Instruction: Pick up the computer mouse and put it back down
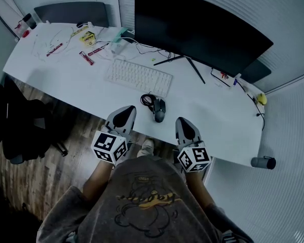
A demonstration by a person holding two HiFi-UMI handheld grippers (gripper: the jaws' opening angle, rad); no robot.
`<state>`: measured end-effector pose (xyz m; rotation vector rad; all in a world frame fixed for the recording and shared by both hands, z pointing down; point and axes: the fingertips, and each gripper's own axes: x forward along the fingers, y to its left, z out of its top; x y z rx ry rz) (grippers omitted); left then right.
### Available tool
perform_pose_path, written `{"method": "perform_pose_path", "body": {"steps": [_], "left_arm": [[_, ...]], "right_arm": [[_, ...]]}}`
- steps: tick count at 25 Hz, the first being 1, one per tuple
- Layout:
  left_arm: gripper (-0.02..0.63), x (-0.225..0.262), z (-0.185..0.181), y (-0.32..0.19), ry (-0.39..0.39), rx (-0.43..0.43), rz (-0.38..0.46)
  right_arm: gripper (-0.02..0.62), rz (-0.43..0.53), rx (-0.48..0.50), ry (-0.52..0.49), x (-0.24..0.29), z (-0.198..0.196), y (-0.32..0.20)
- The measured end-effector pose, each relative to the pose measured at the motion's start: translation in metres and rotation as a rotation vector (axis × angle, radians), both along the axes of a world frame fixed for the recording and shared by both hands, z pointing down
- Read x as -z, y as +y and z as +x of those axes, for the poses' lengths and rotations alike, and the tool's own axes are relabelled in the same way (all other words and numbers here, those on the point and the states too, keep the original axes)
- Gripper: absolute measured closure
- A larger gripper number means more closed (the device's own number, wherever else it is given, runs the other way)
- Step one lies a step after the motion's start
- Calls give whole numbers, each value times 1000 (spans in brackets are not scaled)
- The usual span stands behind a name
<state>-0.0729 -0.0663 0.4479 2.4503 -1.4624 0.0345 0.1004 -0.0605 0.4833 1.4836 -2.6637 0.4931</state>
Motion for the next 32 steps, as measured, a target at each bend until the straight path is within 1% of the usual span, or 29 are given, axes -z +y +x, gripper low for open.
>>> {"method": "perform_pose_path", "body": {"steps": [8,12,17,20,25,30,32], "left_arm": [[586,2,4,-37,-8,28,-5],[588,6,4,-44,-14,14,-6],[588,11,0,-53,-19,-20,1],[588,12,-2,-58,-21,-51,-1],[588,11,-6,-66,-23,-97,0],[587,11,-5,-74,-21,-136,7],[588,9,-5,-75,-20,-147,6]], "right_arm": [[591,-5,28,-10,3,5,-36],[591,-8,15,-12,5,5,-45],[590,19,-17,-16,16,1,-55],[550,32,-50,-20,22,-1,-60],[444,31,-78,-18,23,-7,-65],[366,25,-112,-20,21,-6,-66],[324,15,-117,-24,19,-8,-66]]}}
